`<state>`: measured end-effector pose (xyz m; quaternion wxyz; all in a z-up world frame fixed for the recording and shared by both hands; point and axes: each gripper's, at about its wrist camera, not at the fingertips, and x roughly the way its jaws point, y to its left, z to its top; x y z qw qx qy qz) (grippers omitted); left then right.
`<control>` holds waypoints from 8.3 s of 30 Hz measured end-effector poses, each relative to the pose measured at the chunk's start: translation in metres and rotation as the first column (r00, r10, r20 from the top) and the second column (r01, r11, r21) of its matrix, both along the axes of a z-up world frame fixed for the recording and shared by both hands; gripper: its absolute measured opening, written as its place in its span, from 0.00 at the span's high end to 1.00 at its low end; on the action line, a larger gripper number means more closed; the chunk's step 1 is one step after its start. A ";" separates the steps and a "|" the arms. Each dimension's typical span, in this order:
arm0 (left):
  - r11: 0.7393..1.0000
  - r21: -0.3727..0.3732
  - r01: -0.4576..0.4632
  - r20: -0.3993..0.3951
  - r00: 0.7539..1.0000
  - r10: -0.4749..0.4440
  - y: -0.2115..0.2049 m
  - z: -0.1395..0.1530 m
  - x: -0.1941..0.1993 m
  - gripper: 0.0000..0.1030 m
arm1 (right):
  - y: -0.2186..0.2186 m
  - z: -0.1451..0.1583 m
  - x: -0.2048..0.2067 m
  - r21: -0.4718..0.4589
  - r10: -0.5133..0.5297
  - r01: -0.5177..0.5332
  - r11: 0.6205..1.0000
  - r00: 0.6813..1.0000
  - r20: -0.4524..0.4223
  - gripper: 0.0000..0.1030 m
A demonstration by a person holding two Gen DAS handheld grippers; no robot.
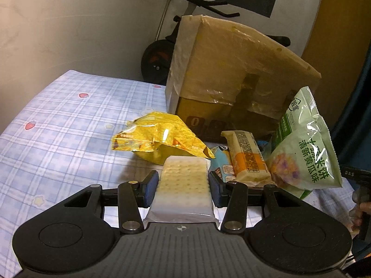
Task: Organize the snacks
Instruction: 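Lift both packets over the box and open both tools to drop them, then lower both tools to the pile and grasp the yellow chip bag with left tool, then grasp the red sausage stick with right tool while left tool holds yellow bag, then carry both packets over the box and open both tools to release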
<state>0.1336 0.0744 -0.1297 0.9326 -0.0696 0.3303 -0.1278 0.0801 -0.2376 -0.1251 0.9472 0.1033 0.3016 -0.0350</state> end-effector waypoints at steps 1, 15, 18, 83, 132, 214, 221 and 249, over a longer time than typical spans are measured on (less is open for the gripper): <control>1.000 0.000 -0.002 0.002 1.000 0.002 0.000 0.001 0.000 0.52 | 0.000 0.002 -0.001 0.004 -0.002 0.002 1.000 1.000 0.005 0.81; 0.999 -0.036 -0.024 0.114 0.993 0.028 0.005 0.047 -0.002 0.52 | 0.002 0.059 0.009 0.018 0.037 -0.040 0.999 0.987 0.153 0.81; 0.999 -0.043 -0.014 0.147 0.989 0.020 0.002 0.059 -0.001 0.52 | 0.006 0.073 0.013 0.011 0.054 -0.057 0.998 0.979 0.194 0.81; 0.991 0.130 -0.043 0.237 0.971 0.011 0.006 0.117 0.107 0.23 | 0.020 0.121 0.097 -0.116 0.161 -0.135 0.984 0.952 0.259 0.61; 0.999 -0.007 -0.048 -0.123 0.991 0.047 0.011 0.012 0.120 0.15 | 0.018 0.004 0.058 0.081 0.062 -0.063 0.995 0.998 0.013 0.61; 0.986 -0.085 -0.140 -0.065 0.989 0.135 0.016 0.007 0.019 0.27 | 0.075 -0.037 0.047 -0.036 0.273 -0.281 0.959 0.950 -0.150 0.24; 0.987 -0.084 -0.139 -0.064 0.989 0.133 0.015 0.007 0.020 0.27 | 0.074 -0.038 0.040 -0.042 0.276 -0.283 0.958 0.953 -0.129 0.52; 0.990 -0.112 -0.081 0.090 0.992 0.091 0.013 0.060 0.045 0.27 | 0.017 0.059 0.036 -0.009 0.162 -0.162 0.987 0.979 0.122 0.79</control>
